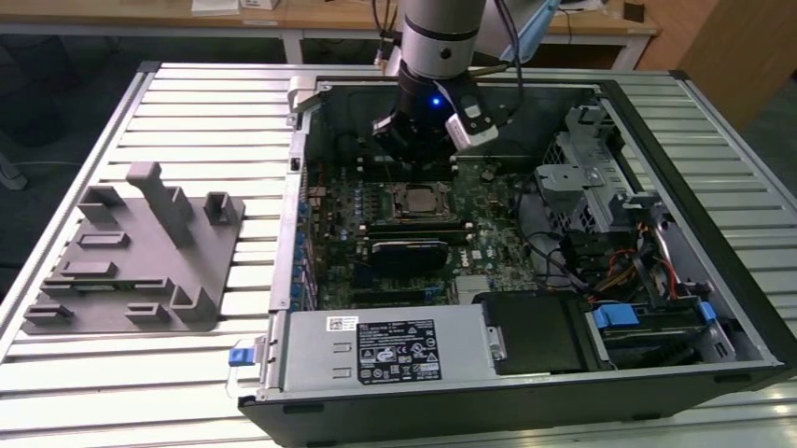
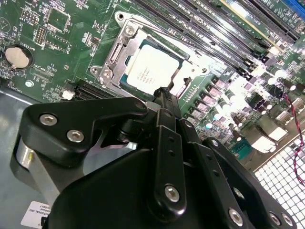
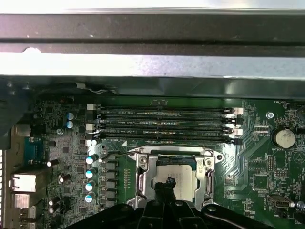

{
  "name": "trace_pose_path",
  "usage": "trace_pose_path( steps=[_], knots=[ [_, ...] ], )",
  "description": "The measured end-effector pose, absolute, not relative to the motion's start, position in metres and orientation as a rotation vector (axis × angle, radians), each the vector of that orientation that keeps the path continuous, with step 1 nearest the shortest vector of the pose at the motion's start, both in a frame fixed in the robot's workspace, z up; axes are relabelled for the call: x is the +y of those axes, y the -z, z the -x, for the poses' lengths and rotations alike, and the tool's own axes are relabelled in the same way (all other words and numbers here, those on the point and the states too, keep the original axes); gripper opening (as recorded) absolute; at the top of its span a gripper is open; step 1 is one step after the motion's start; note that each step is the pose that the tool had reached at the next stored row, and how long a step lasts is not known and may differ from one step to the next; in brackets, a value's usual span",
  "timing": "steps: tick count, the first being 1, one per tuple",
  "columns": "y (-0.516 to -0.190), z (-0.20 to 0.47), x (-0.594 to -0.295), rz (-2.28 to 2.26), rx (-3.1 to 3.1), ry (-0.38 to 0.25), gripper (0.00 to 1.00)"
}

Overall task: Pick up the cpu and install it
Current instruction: 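Close the cpu cover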

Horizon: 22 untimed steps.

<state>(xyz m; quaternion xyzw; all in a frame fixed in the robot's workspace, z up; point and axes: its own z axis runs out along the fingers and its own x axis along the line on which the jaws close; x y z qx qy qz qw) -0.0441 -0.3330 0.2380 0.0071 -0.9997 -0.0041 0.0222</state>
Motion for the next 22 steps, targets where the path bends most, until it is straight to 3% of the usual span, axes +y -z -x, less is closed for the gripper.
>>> trace_pose_path(
  steps=[22],
  knots=[
    [-0.224, 0.050, -0.342, -0.019, -3.128, 0.012, 0.11]
  ],
)
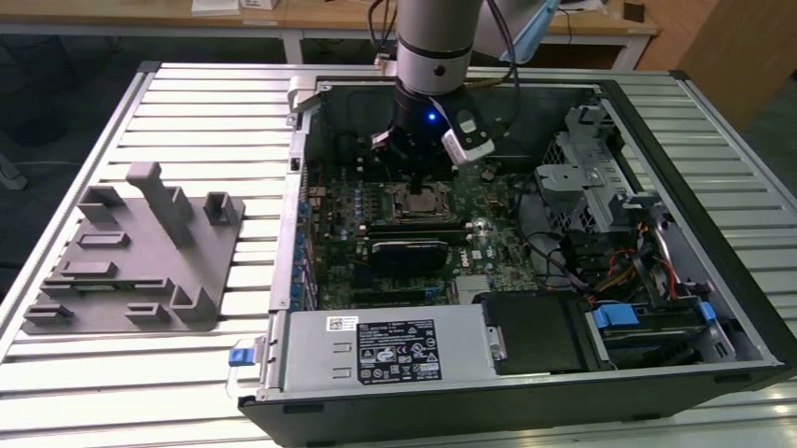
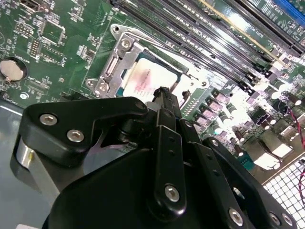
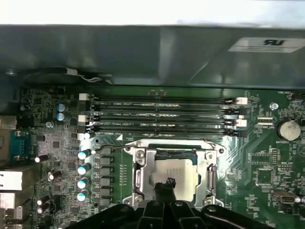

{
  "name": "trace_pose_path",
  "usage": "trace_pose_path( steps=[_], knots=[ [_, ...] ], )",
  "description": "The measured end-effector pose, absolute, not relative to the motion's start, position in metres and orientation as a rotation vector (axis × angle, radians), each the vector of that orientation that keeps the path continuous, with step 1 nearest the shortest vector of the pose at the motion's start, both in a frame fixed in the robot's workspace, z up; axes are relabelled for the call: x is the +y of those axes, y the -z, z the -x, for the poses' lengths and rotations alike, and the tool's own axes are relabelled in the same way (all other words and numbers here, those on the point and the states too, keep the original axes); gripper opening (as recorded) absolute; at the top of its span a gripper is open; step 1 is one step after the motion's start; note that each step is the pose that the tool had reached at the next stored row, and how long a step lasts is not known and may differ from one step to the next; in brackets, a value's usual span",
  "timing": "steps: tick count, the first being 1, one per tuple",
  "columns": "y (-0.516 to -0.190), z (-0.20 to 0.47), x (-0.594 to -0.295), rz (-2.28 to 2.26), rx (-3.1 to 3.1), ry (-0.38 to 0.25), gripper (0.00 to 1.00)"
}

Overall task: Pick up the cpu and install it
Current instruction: 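Close the cpu cover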

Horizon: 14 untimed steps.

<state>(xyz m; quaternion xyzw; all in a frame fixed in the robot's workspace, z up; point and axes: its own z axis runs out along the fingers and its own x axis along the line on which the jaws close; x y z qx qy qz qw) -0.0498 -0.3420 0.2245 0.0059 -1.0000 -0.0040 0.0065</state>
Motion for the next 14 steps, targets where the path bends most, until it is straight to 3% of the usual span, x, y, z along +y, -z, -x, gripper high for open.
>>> trace_pose_path(
  steps=[14],
  knots=[
    [-0.2158, 0.0572, -0.3421, -0.057, -3.134, 0.029, 0.11]
  ],
)
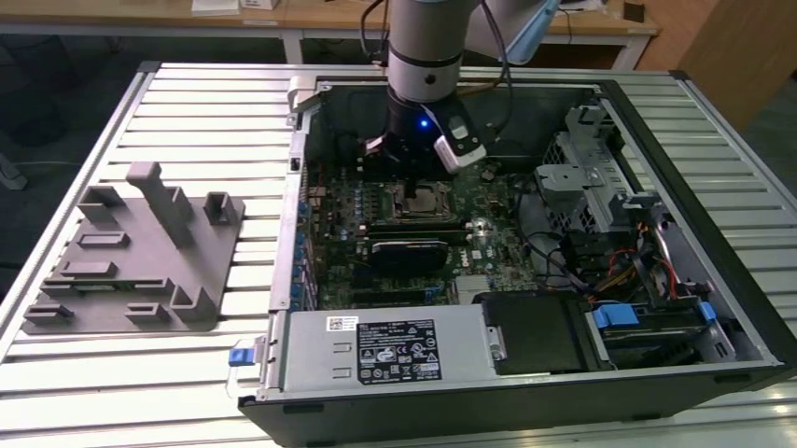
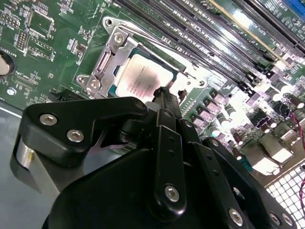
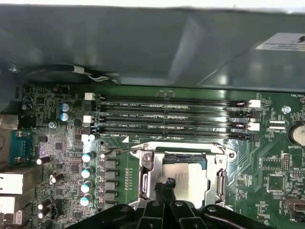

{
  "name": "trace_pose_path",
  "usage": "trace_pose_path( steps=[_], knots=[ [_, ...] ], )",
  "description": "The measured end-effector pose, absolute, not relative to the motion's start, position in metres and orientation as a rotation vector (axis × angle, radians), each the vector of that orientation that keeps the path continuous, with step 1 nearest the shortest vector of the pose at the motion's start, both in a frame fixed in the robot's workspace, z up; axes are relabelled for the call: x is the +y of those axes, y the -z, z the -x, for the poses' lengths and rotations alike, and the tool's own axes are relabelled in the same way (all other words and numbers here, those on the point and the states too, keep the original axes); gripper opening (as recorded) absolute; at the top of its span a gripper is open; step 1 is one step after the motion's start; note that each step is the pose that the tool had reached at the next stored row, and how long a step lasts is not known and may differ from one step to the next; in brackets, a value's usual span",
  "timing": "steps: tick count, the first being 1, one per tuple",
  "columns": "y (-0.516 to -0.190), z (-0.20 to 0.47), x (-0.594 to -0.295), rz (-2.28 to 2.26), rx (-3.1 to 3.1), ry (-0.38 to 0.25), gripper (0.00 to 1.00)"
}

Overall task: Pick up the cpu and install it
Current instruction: 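Close the cpu cover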

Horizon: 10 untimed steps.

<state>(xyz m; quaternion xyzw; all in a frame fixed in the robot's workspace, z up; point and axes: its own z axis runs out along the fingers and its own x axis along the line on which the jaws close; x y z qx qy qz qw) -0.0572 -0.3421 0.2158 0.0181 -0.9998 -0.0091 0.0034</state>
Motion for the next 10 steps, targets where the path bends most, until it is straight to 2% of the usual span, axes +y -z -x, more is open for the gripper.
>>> trace_pose_path(
  steps=[10],
  knots=[
    [-0.2148, 0.0619, -0.3421, -0.076, -3.134, 0.031, 0.11]
  ],
)
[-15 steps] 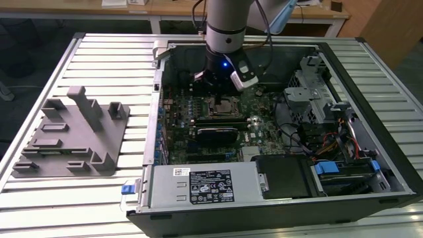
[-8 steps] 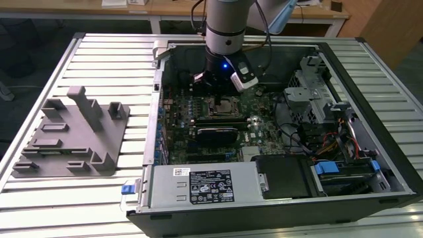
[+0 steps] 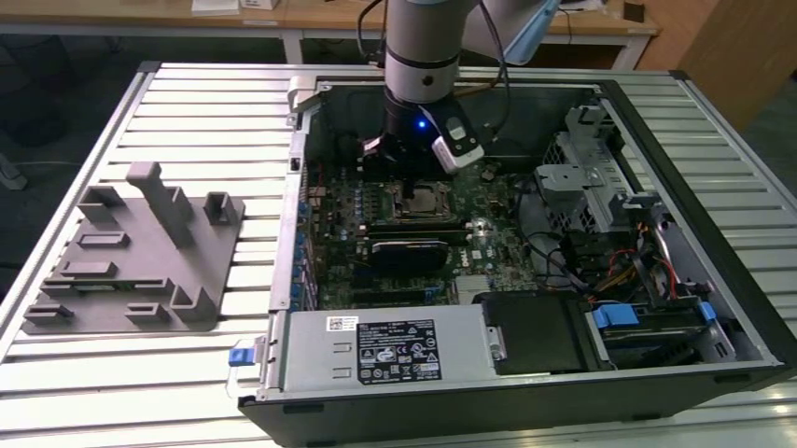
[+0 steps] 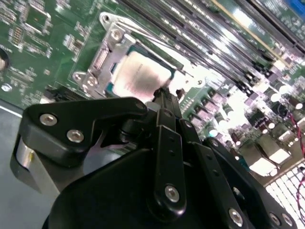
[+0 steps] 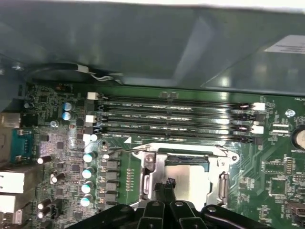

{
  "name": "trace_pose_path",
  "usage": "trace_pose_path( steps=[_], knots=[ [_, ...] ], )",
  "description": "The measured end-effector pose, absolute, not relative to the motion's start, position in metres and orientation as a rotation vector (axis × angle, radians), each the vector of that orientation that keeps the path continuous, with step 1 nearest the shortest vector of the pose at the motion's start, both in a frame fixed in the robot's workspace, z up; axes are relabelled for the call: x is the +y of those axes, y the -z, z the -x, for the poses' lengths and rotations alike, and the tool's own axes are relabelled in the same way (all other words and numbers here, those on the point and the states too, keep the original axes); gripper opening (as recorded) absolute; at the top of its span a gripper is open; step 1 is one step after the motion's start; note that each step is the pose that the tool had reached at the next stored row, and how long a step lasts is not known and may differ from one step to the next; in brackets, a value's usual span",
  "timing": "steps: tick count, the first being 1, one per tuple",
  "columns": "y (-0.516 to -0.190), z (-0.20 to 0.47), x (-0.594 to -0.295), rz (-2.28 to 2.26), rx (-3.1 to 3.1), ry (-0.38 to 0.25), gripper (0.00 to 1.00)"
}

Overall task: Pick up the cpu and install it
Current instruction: 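Close the cpu cover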

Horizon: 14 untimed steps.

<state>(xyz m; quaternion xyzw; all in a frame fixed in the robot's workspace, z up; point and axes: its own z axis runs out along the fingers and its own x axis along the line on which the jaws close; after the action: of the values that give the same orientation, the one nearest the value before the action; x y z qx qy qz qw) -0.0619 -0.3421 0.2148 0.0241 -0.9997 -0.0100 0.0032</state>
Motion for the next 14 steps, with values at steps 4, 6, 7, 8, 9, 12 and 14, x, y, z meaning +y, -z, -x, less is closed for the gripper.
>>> trace_pose_path(
  steps=[4, 6, 7, 8, 9, 12, 14],
  knots=[
    [-0.2131, 0.0658, -0.3420, -0.076, -3.135, 0.031, 0.11],
    [-0.2112, 0.0658, -0.3420, -0.076, -3.135, 0.031, 0.11],
    [-0.2102, 0.0658, -0.3420, -0.076, -3.135, 0.031, 0.11],
    [-0.2091, 0.0658, -0.3420, -0.076, -3.135, 0.031, 0.11],
    [-0.2080, 0.0658, -0.3420, -0.076, -3.135, 0.031, 0.11],
    [-0.2057, 0.0660, -0.3420, -0.076, -3.135, 0.031, 0.11],
    [-0.2048, 0.0666, -0.3421, -0.076, -3.135, 0.031, 0.11]
  ],
)
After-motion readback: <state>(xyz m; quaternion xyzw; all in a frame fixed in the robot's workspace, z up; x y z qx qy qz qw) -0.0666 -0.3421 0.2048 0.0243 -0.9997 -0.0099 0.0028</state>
